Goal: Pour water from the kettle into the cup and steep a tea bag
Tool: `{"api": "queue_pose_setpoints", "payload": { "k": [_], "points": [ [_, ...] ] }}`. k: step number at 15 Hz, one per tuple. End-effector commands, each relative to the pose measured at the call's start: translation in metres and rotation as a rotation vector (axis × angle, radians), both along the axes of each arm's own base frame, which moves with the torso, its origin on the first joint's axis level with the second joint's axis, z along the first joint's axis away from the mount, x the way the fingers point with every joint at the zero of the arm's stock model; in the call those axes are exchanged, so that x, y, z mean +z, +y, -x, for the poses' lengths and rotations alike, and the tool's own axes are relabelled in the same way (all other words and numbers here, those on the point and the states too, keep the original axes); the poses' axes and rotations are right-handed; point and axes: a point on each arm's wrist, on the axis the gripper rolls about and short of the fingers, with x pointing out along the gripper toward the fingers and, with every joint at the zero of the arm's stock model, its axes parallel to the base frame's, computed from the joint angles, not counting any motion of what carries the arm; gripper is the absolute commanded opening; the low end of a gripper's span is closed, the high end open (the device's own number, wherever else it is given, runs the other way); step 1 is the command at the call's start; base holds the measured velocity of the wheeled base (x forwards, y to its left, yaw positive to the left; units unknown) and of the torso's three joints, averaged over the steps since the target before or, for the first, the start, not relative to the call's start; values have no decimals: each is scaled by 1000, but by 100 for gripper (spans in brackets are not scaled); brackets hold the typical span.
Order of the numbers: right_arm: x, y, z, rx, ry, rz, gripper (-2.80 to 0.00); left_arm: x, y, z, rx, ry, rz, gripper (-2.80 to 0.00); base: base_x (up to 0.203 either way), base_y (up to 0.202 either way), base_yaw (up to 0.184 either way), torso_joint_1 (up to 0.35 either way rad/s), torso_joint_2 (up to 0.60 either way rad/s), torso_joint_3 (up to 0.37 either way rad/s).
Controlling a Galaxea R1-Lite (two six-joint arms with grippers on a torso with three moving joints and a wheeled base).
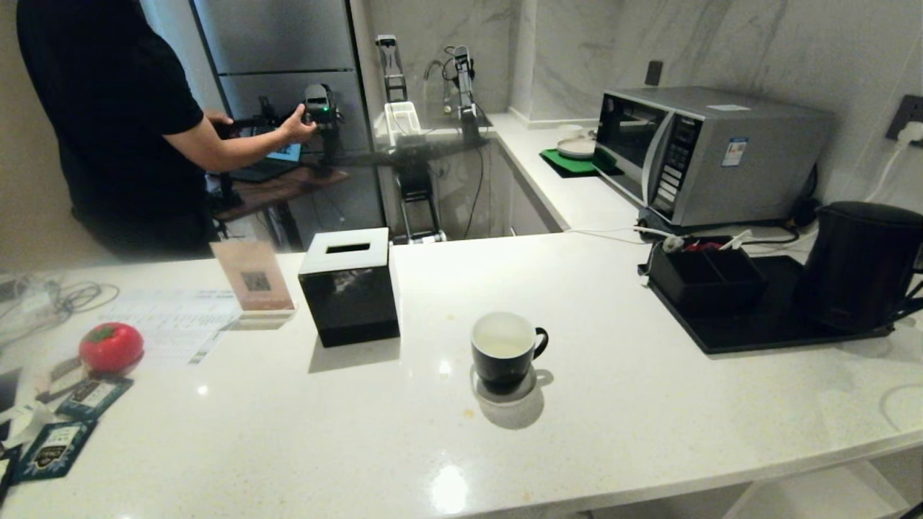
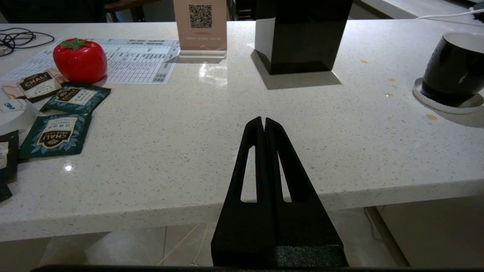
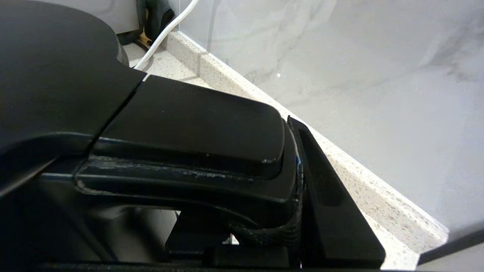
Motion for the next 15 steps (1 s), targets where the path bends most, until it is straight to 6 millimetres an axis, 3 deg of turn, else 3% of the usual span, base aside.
{"api": "queue_pose_setpoints", "payload": {
  "k": [1, 15],
  "points": [
    [-8, -2, -4, 1, 4, -2, -280, 0, 0, 0, 1, 1, 1, -280, 0, 0, 0, 0, 0, 0],
    [-17, 5, -27, 42, -114, 47, -280, 0, 0, 0, 1, 1, 1, -280, 0, 0, 0, 0, 0, 0]
  ]
}}
